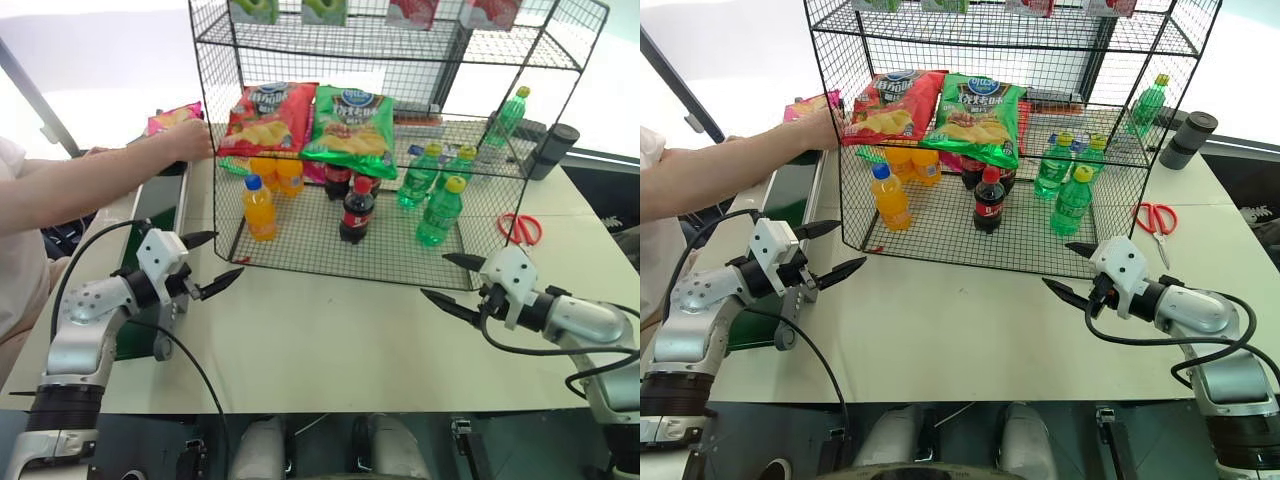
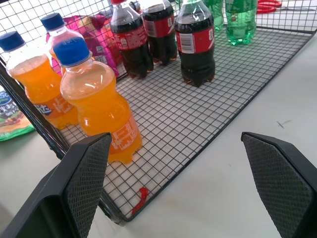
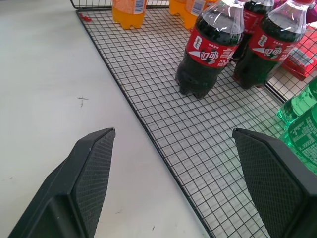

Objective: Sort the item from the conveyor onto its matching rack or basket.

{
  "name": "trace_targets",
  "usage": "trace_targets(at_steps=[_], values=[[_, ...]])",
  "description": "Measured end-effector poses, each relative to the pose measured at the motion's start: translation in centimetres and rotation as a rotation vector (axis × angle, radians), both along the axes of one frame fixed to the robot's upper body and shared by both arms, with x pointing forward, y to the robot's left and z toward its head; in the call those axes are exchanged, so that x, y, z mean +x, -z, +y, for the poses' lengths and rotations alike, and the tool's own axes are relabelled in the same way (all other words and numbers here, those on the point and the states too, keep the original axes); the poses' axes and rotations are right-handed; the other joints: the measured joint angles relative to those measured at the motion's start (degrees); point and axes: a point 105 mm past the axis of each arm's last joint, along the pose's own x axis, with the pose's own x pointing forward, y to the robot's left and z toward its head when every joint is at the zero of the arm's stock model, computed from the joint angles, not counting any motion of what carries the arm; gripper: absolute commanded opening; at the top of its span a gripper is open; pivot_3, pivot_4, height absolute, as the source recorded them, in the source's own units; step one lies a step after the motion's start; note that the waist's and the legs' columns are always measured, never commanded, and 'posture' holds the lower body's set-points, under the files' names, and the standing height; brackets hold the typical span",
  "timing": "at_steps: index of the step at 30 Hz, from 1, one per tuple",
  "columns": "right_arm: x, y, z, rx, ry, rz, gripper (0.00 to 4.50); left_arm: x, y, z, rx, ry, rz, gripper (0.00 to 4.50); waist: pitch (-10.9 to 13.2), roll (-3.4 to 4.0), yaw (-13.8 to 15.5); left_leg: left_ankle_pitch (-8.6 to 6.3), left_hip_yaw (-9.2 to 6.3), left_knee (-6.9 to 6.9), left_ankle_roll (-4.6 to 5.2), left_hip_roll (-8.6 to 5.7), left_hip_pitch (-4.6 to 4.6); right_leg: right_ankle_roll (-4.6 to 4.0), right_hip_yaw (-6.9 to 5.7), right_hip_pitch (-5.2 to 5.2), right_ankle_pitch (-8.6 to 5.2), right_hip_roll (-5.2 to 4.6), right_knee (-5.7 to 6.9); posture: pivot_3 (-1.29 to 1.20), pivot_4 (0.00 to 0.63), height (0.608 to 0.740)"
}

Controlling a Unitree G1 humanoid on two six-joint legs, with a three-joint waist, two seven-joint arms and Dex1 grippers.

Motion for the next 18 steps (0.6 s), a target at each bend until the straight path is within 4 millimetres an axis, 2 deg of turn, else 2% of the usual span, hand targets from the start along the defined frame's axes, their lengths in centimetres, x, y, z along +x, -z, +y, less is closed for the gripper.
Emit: trace_targets(at_steps=[3,8,13,18], values=[[0.0,0.4,-0.2,-0.001,0.001,0.007,3.94,-0.1,0.4,0.4,0.019,-0.013,0.007,4.50,0.0,0.00,0.0,0.00,0.02,0.00,0.00,0.00,0.00,-0.01,0.02,-0.02,0.00,0.00,0.01,0.00,0.150,0.740],[-0.1,1.1,0.6,0.026,-0.051,0.025,3.94,-0.4,0.2,1.8,0.024,-0.071,-0.012,4.50,0.0,-0.01,-0.1,0.00,0.03,0.00,0.00,0.03,0.00,-0.01,0.05,-0.05,0.01,0.01,0.02,0.00,0.150,0.740],[0.4,0.3,1.4,0.073,-0.097,0.000,3.94,-1.0,0.1,2.7,0.024,-0.118,-0.025,4.50,0.0,-0.01,0.0,0.00,0.05,0.00,0.00,0.03,0.00,-0.04,0.08,-0.06,0.03,0.01,0.02,0.00,0.150,0.740],[0.7,0.7,4.2,0.119,-0.197,0.004,3.94,-2.3,0.0,4.1,0.098,-0.186,-0.056,4.50,-0.1,-0.10,-0.4,0.00,0.09,-0.05,0.00,0.06,-0.02,-0.05,0.13,-0.16,0.03,0.03,0.04,0.00,0.150,0.740]])
